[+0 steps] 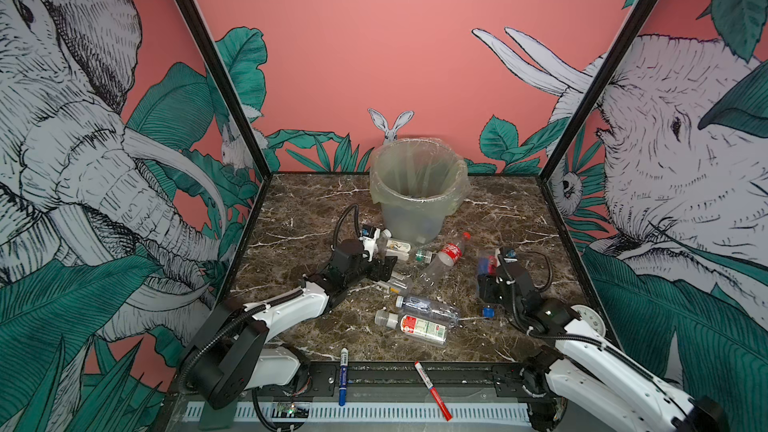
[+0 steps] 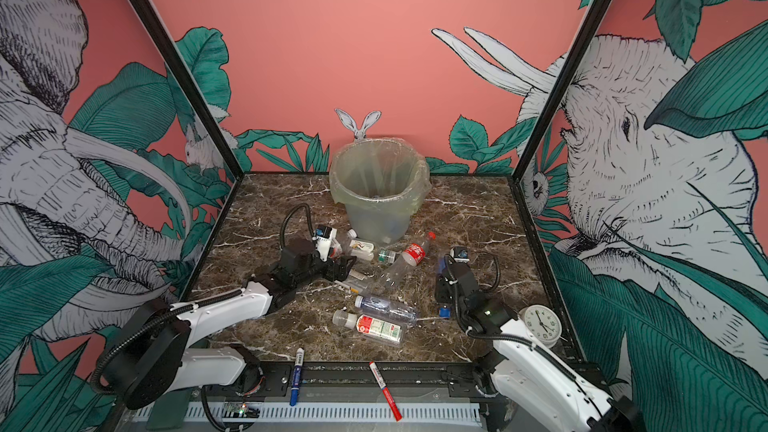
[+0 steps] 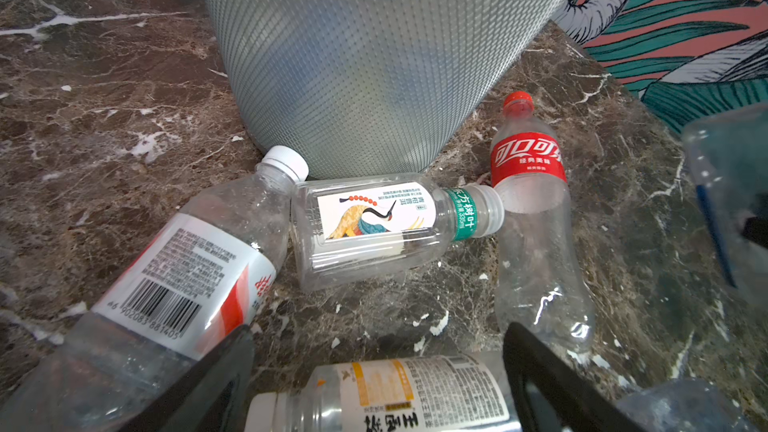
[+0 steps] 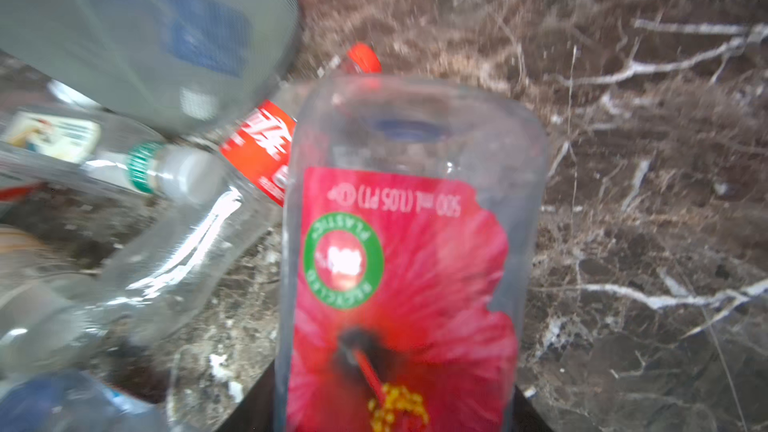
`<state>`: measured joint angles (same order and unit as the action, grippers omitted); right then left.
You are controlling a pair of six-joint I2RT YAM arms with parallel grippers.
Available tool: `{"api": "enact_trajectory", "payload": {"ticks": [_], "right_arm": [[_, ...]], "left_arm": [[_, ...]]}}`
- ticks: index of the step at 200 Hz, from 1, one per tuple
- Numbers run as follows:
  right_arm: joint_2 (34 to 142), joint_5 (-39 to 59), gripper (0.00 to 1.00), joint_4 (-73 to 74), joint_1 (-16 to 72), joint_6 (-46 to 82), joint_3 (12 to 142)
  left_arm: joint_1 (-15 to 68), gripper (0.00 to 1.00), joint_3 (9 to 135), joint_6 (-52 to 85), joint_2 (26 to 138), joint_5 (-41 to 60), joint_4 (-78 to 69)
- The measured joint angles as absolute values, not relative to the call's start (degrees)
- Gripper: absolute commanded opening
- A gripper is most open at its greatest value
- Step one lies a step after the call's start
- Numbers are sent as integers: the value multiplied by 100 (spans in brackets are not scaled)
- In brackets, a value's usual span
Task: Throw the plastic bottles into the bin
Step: 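Lift the FIJI bottle with the right gripper and carry it over the bin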
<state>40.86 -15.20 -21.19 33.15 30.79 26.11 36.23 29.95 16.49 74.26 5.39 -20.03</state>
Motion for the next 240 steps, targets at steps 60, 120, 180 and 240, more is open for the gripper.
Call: {"api": "enact_trajectory", "payload": {"ticks": [60, 120, 180, 240], "right_arm": [[4327, -1621, 53, -3068, 3841, 2532, 5575], [9102, -1457, 99, -3730, 3721, 1734, 12396], [11548, -1372, 99, -5229, 3317, 1516, 15332], [9198, -1341, 99, -4257, 3317, 1522, 11690]], "left_arm": [[3623, 95, 2998, 1651, 7544, 556, -2008], [3623, 94, 3035, 1664, 7662, 663, -2005], [3623, 94, 3083, 1678, 7658, 690, -2005], [3623, 94, 3083, 1691, 7581, 663, -1977]]}}
